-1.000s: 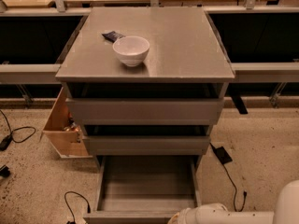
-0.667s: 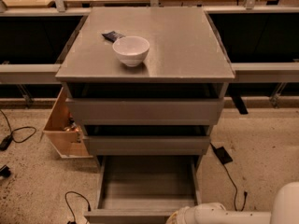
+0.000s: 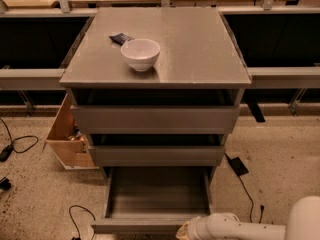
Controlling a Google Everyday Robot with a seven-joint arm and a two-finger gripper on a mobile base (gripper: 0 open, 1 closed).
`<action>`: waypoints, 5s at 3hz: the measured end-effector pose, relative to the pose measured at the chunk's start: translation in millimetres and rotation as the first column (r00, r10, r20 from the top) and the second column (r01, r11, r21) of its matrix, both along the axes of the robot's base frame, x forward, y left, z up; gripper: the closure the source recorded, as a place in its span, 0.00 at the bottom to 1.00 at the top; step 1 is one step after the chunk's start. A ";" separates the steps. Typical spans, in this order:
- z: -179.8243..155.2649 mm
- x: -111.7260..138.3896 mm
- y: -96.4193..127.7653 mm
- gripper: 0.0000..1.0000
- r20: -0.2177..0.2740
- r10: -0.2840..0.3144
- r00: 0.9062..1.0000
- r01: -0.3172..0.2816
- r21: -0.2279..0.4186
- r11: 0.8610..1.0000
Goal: Close bottom drawer
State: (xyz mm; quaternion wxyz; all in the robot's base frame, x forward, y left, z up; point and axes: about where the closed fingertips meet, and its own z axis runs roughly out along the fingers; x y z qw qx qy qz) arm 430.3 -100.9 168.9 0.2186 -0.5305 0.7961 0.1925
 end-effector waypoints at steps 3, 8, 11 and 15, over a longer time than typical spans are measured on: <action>-6.5 27.8 -1.9 1.00 0.028 -0.006 1.000 0.005 0.010 1.000; -17.0 138.0 -24.6 1.00 0.106 -0.041 0.994 0.039 0.017 0.999; -16.8 164.1 -31.3 1.00 0.126 -0.052 0.991 0.051 0.016 0.999; -16.8 177.4 -34.8 0.58 0.135 -0.059 0.989 0.057 0.016 0.998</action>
Offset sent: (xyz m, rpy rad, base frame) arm 0.1997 -0.0436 -0.0473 0.0267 -0.1912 -0.0343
